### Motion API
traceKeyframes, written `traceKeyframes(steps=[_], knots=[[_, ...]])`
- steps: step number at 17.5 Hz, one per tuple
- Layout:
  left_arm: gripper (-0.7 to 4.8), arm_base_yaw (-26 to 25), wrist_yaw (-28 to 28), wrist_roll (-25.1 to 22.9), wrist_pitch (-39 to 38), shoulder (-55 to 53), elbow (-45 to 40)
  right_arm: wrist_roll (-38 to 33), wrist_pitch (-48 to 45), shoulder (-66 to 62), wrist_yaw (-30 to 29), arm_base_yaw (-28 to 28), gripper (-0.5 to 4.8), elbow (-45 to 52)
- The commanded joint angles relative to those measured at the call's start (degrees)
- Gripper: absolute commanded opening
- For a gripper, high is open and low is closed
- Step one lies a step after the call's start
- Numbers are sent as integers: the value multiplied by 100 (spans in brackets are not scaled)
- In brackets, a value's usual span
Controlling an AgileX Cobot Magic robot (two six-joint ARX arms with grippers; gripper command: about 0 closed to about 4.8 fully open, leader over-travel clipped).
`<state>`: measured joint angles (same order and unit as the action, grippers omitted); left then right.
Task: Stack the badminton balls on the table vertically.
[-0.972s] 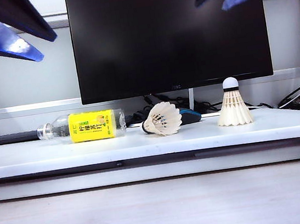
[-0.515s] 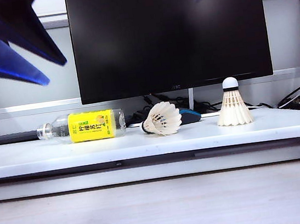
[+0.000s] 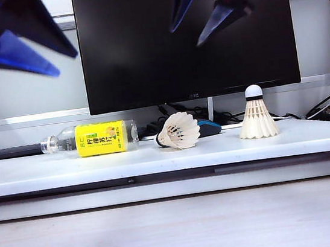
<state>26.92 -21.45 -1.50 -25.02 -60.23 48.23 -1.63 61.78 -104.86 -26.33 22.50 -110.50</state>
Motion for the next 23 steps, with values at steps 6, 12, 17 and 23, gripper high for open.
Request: traceKeyframes(steps=[6, 12, 17, 23], knots=[[247, -678, -197, -7, -828, -44, 273, 109, 885, -1064, -79, 155, 306, -1609], [247, -675, -341, 4, -855, -57, 273, 479, 977, -1622, 409, 590, 306, -1836], [247, -673, -348, 94, -927, -57, 273, 833, 407, -1956, 1051, 931, 306, -1836], [247, -671, -343, 46, -1182, -57, 271, 835, 219, -2396, 1427, 981, 306, -1836]])
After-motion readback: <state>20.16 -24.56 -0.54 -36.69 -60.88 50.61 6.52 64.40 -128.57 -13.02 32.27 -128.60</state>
